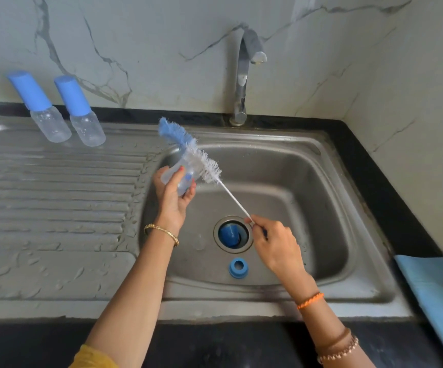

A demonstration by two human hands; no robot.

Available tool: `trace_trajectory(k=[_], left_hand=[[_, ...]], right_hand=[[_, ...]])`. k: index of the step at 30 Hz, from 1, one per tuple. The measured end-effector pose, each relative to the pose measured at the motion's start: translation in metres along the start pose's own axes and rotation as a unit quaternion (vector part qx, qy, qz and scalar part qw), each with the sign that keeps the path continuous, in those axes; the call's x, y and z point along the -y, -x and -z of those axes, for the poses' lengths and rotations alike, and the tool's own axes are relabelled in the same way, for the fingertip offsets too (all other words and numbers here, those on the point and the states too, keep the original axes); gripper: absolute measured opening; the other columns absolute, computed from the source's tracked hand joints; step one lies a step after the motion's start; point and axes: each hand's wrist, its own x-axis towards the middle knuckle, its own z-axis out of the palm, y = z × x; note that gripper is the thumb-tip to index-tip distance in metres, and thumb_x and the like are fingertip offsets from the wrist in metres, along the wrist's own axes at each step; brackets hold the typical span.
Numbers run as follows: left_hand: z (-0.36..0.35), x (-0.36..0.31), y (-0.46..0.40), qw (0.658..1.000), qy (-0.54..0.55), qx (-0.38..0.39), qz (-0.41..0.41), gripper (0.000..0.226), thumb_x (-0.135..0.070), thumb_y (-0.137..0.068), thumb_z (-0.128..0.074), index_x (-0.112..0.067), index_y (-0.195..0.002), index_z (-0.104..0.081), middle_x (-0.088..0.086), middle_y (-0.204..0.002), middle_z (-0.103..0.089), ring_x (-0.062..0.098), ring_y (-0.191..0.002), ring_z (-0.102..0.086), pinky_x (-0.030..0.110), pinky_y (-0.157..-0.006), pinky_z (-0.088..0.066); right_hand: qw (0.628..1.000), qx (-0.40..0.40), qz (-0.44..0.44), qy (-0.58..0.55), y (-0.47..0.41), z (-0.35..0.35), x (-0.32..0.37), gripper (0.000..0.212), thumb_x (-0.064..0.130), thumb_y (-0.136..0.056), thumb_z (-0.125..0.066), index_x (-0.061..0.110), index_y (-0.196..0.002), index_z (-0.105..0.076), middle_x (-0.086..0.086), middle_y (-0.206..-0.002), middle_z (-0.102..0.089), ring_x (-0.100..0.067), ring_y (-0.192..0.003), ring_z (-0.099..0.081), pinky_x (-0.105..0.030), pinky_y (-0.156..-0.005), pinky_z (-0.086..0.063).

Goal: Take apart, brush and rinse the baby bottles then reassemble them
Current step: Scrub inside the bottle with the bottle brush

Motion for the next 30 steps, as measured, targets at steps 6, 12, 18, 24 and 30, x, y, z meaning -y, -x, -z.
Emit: trace_trajectory(k=[6, 12, 18, 24, 30], left_hand=[[0.004, 0.0, -0.005, 0.998, 0.059, -0.013, 0.019, 0.007, -0.009, -0.088, -0.056, -0.012, -0.083, -0.055, 0.005, -0.084, -0.058, 0.013, -0.063, -0.054, 0.015, -0.047, -0.046], [0.004, 0.0, -0.007, 0.998, -0.029, -0.061, -0.008, 0.017, -0.03, -0.085, -0.063, -0.019, -0.096, -0.057, -0.001, -0.092, -0.06, 0.01, -0.072, -0.06, 0.02, -0.06, -0.054], [0.003, 0.001, -0.003, 0.997, -0.038, -0.038, -0.049, 0.022, -0.021, -0.089, -0.059, -0.016, -0.109, -0.052, 0.0, -0.101, -0.057, 0.016, -0.091, -0.06, 0.028, -0.069, -0.055], [0.003, 0.001, -0.005, 1.0, 0.005, -0.008, 0.014, 0.025, -0.04, -0.091, -0.053, -0.02, -0.107, -0.05, 0.002, -0.101, -0.057, 0.015, -0.067, -0.067, 0.023, -0.061, -0.055], [0.003, 0.005, -0.008, 0.997, 0.042, 0.05, 0.031, 0.03, -0.001, -0.075, -0.063, -0.006, -0.1, -0.048, 0.014, -0.098, -0.055, 0.012, -0.068, -0.061, 0.015, -0.049, -0.046]], right_hand=[[1.0, 0.012, 0.002, 0.001, 0.003, 0.0, -0.007, 0.034, 0.018, -0.093, -0.039, 0.031, -0.111, -0.064, 0.009, -0.056, -0.043, -0.019, -0.062, -0.044, -0.028, -0.059, -0.032], [1.0, 0.0, -0.012, -0.014, 0.002, 0.004, -0.008, 0.033, 0.015, -0.093, -0.04, 0.028, -0.107, -0.066, 0.011, -0.05, -0.036, -0.014, -0.055, -0.038, -0.026, -0.062, -0.031], [1.0, 0.002, -0.004, -0.013, -0.007, 0.003, -0.002, 0.033, 0.015, -0.093, -0.039, 0.028, -0.108, -0.065, 0.009, -0.052, -0.039, -0.019, -0.06, -0.041, -0.028, -0.059, -0.032], [0.999, 0.014, -0.009, -0.043, 0.006, 0.008, -0.015, 0.031, 0.013, -0.094, -0.041, 0.023, -0.108, -0.067, 0.01, -0.039, -0.044, -0.008, -0.047, -0.033, -0.026, -0.048, -0.027], [1.0, 0.006, -0.002, -0.018, -0.008, 0.003, -0.003, 0.031, 0.014, -0.094, -0.039, 0.024, -0.109, -0.064, 0.007, -0.051, -0.041, -0.015, -0.053, -0.04, -0.028, -0.055, -0.032]])
